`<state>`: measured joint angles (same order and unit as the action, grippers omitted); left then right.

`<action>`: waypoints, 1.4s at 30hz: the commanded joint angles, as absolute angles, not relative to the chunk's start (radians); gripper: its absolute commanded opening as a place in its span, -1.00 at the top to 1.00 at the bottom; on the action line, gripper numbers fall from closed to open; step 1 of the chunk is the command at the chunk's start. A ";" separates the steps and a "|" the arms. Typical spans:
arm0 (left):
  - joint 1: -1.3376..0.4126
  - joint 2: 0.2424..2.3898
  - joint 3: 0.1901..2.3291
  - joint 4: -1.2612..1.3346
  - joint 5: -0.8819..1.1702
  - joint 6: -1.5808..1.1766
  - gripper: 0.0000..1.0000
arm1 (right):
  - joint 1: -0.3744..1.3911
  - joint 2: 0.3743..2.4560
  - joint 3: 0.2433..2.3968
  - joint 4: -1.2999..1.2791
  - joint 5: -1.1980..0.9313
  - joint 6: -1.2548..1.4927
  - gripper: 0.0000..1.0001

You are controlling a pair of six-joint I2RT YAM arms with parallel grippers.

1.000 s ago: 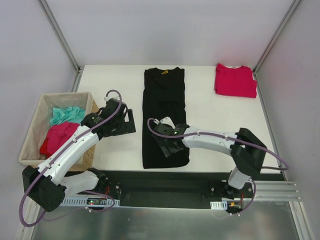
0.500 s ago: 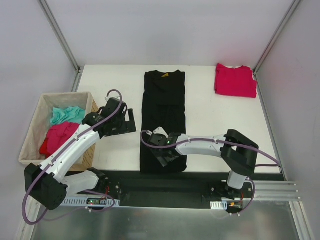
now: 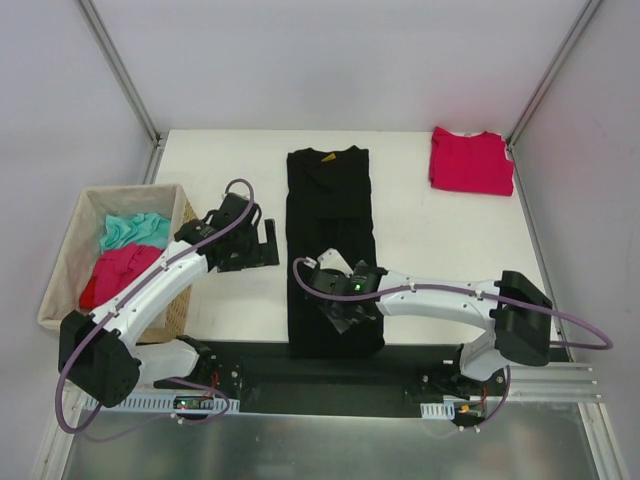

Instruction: Fold and stack the t-shirts

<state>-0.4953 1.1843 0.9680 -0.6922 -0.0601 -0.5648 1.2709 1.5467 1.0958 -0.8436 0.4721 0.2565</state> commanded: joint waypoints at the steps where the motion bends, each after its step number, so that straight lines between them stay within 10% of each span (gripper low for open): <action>1: -0.488 1.204 1.009 -0.684 0.050 -0.529 -0.98 | 1.244 1.586 1.203 -0.868 0.571 0.233 -0.82; 20: -0.767 1.339 0.914 -0.635 0.106 -0.546 -0.98 | 1.063 1.489 1.009 -0.726 0.552 0.236 -0.75; 31: -0.769 1.580 1.037 -0.630 0.017 -0.537 -0.98 | 0.986 1.700 1.114 -0.649 0.471 0.189 -0.74; 42: -0.594 1.390 1.000 -0.684 -0.080 -0.522 -0.98 | 0.942 1.787 1.201 -0.635 0.434 0.132 -0.74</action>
